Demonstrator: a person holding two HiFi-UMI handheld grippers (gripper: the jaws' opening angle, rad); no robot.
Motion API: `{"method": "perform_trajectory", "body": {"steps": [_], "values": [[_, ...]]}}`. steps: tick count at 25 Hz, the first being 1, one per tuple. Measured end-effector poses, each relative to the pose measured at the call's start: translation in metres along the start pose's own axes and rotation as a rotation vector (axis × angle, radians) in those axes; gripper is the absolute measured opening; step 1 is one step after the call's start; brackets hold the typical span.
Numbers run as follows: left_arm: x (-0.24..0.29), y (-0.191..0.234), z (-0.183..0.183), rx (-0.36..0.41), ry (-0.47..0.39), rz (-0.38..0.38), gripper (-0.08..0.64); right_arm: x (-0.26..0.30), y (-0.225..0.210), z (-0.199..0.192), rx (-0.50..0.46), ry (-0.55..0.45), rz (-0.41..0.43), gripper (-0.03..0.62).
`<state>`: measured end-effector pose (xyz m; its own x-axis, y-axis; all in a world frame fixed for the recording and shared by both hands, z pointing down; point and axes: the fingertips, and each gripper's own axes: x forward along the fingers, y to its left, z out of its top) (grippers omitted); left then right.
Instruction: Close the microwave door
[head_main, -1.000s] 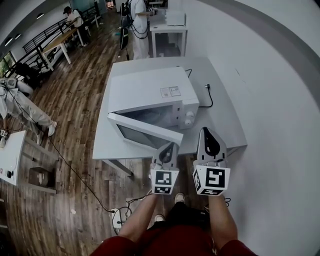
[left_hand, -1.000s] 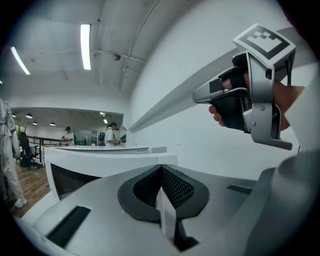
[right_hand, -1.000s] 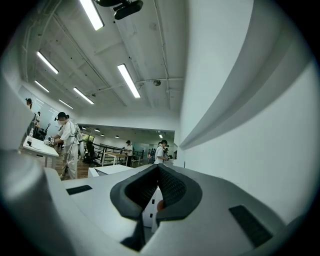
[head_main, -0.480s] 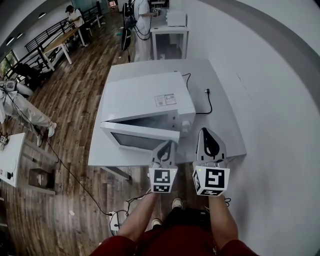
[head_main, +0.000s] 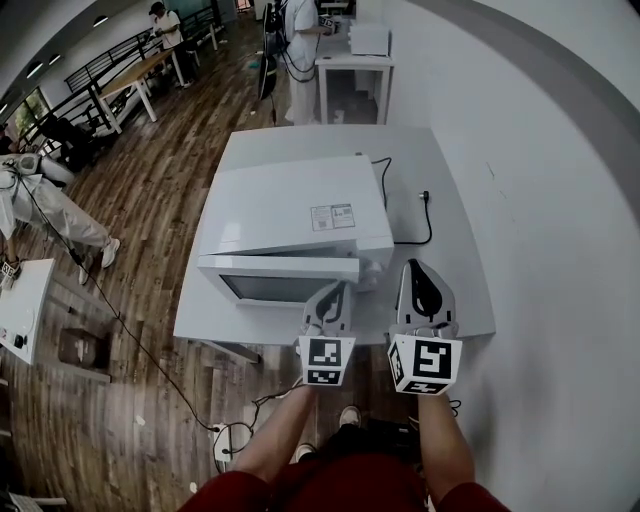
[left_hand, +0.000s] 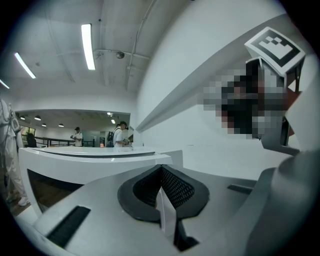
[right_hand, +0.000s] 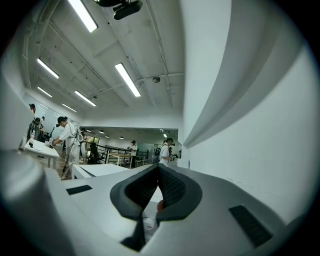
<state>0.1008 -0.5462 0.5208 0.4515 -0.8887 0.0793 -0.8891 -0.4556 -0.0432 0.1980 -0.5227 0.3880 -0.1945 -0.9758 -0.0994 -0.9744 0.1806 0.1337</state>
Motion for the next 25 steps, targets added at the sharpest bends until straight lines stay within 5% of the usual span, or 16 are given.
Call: {"method": "perform_trajectory", "body": {"steps": [25], "values": [[0.046, 0.017, -0.003, 0.005, 0.013, 0.092, 0.028, 0.055, -0.020, -0.018, 0.036, 0.004, 0.068, 0.026]]}}
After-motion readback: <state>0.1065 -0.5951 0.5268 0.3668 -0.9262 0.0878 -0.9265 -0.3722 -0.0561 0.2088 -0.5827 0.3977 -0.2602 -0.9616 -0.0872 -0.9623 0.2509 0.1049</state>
